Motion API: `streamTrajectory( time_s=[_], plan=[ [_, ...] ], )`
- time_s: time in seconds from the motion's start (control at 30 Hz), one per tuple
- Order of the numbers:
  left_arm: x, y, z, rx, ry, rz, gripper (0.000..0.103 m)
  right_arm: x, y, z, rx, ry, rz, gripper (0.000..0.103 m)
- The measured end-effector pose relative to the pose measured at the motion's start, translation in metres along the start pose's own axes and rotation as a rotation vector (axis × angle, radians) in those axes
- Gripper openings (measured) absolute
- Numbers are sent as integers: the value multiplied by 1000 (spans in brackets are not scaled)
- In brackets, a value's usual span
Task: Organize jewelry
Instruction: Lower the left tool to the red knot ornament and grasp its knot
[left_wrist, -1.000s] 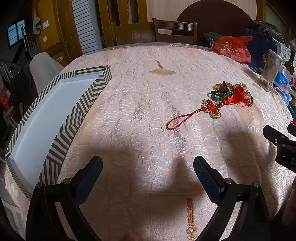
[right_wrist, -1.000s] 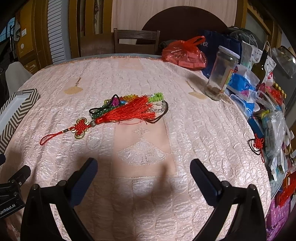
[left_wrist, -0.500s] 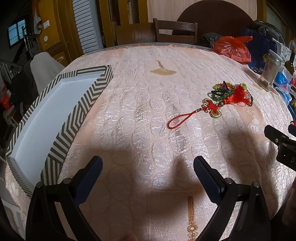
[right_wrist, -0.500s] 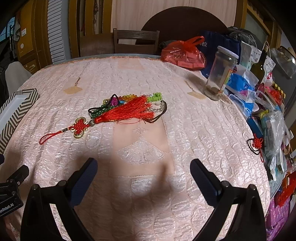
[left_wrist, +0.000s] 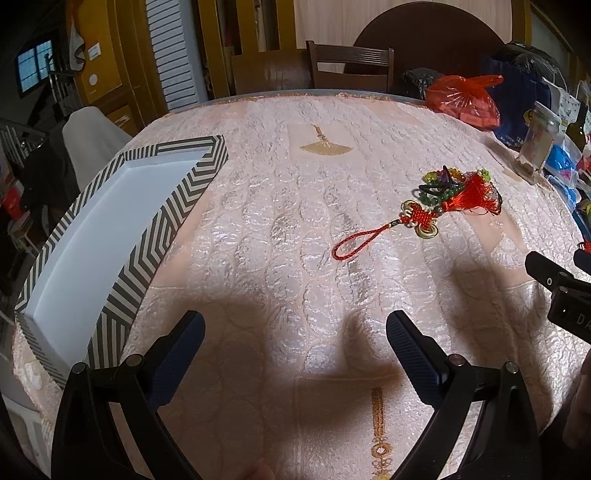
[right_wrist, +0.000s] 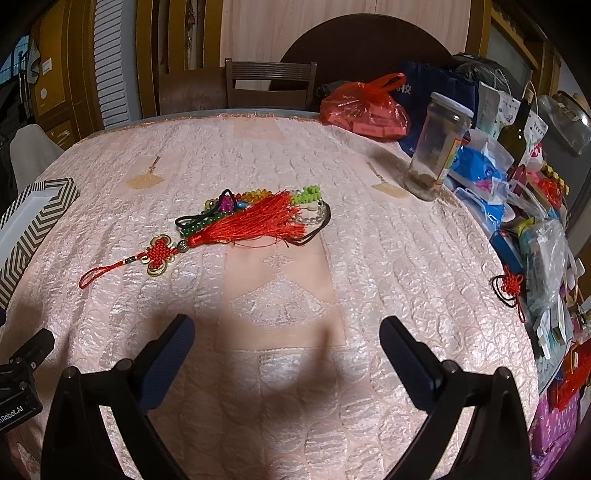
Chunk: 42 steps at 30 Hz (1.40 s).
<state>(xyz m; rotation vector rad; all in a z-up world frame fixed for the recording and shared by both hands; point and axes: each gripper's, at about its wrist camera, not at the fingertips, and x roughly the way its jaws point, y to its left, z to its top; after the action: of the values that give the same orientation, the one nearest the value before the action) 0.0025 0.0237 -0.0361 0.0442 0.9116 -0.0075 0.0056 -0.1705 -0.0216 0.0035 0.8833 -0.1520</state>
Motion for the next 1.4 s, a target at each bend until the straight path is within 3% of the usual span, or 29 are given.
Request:
streamTrajectory(
  time_s=[0.27, 0.5, 0.63, 0.8, 1.1, 1.17, 1.23, 1.3, 1.4],
  plan=[
    [3, -23, 13, 63, -27, -39, 98, -6, -9, -8, -16, -6, -34, 102],
    [28, -78, 58, 191, -32, -200, 98, 0, -30, -16, 17, 32, -69, 102],
    [65, -102, 76, 257, 45, -281, 98, 8, -35, -18, 26, 64, -75, 102],
    [96, -104, 81, 276, 95, -264, 92, 8, -38, -19, 32, 66, -69, 102],
    [101, -98, 83, 292, 41, -299, 95, 12, -36, -16, 33, 72, -60, 102],
    [97, -94, 81, 283, 24, -293, 85, 12, -35, -16, 30, 71, -62, 102],
    [90, -87, 78, 269, 2, -294, 51, 13, -34, -16, 29, 71, -65, 102],
    [87, -80, 77, 260, 2, -291, 35, 12, -34, -16, 28, 71, -68, 102],
    [84, -69, 75, 251, 18, -313, 34, 12, -32, -16, 25, 70, -70, 102]
  ],
)
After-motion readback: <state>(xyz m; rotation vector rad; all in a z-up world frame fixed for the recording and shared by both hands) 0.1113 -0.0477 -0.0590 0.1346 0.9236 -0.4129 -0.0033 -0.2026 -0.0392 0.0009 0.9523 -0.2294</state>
